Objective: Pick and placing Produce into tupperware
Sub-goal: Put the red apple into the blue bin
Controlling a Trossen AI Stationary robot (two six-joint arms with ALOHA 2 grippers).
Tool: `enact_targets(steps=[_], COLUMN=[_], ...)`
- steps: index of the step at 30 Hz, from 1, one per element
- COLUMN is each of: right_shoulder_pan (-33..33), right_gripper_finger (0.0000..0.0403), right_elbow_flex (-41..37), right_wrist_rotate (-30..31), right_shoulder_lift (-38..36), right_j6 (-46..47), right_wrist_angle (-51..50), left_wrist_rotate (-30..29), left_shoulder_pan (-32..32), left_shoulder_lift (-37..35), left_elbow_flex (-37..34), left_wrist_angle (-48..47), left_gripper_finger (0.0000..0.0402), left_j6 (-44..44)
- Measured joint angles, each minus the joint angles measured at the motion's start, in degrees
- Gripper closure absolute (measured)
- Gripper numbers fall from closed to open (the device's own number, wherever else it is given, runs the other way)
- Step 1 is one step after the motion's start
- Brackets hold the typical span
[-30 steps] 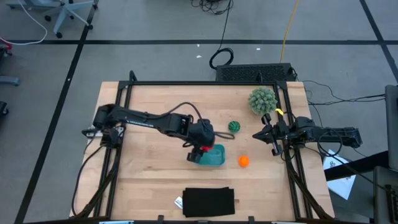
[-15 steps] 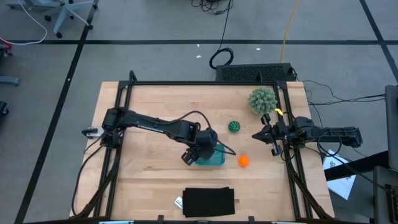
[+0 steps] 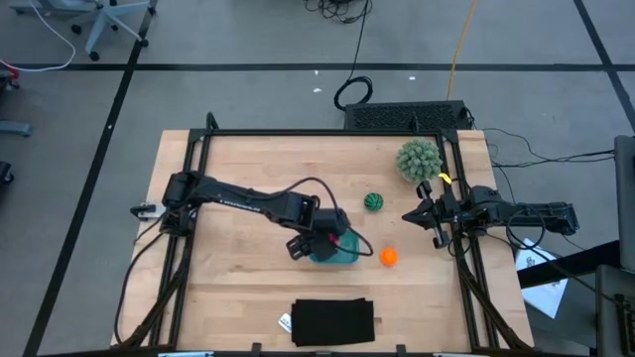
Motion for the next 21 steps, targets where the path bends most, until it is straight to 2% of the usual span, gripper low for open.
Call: enact_targets(steps=[8, 17, 21], right_shoulder_pan=[0.00, 0.00, 0.00], right_gripper_finger=[0.0403, 0.0403, 0.0403], right_elbow_flex=[0.00, 0.00, 0.00], right_wrist_rotate=[0.00, 0.00, 0.00], right_shoulder_lift=[0.00, 0.11, 0.55], right_j6=[0.00, 0.00, -0.02], right_wrist_angle=[0.00, 0.02, 0.00], left_wrist_rotate=[8.05, 3.41, 3.97], left_shoulder_pan=[1.72, 1.92, 1.90], left_shoulder_lift=[0.00, 2.27, 3.09], left_elbow_flex=[0.00, -0.01, 0.00], left_wrist_angle=[2.31, 2.61, 3.18], left_gripper_finger=[0.0128, 0.0128, 0.0128], left_j6=[0.23, 3.35, 3.57])
